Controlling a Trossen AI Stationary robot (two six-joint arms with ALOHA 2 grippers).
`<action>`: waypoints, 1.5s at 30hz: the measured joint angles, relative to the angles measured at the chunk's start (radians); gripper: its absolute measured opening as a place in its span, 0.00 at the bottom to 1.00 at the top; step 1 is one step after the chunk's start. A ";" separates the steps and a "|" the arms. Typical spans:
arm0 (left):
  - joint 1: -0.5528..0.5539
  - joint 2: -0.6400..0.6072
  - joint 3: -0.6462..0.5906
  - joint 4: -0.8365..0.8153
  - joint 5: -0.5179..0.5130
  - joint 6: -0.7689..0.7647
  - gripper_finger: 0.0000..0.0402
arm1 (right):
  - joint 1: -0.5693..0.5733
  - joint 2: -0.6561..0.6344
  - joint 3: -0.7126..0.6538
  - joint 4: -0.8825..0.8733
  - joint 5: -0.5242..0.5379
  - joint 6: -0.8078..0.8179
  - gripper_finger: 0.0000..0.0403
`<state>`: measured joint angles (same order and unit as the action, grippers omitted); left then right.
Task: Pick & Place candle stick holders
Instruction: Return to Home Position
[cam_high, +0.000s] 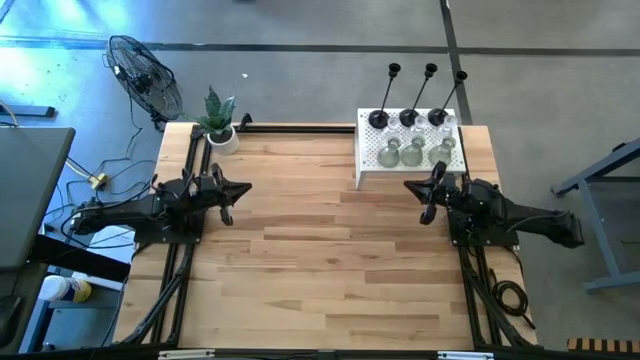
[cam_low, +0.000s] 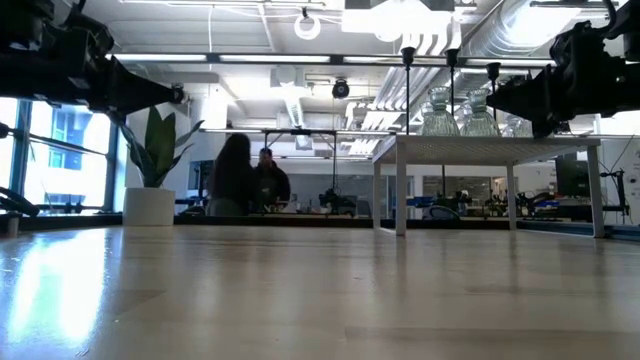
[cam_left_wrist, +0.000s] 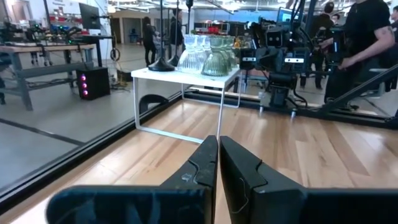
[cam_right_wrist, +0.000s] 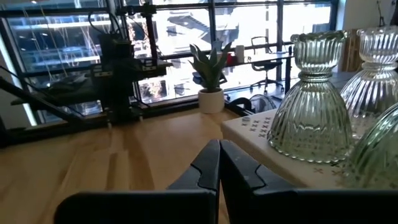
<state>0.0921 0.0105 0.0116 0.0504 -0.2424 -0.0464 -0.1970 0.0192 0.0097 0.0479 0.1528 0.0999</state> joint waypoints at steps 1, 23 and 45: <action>0.000 0.000 0.000 0.000 0.000 -0.009 0.03 | 0.000 0.000 0.000 -0.001 -0.003 0.011 0.00; -0.001 0.000 0.000 0.000 0.015 -0.011 0.03 | 0.000 0.000 0.000 0.000 -0.036 0.031 0.01; -0.001 0.000 0.000 0.000 0.014 -0.011 0.03 | 0.000 0.000 -0.001 0.000 -0.036 0.031 0.02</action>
<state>0.0914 0.0109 0.0116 0.0505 -0.2279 -0.0574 -0.1970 0.0196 0.0090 0.0483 0.1169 0.1310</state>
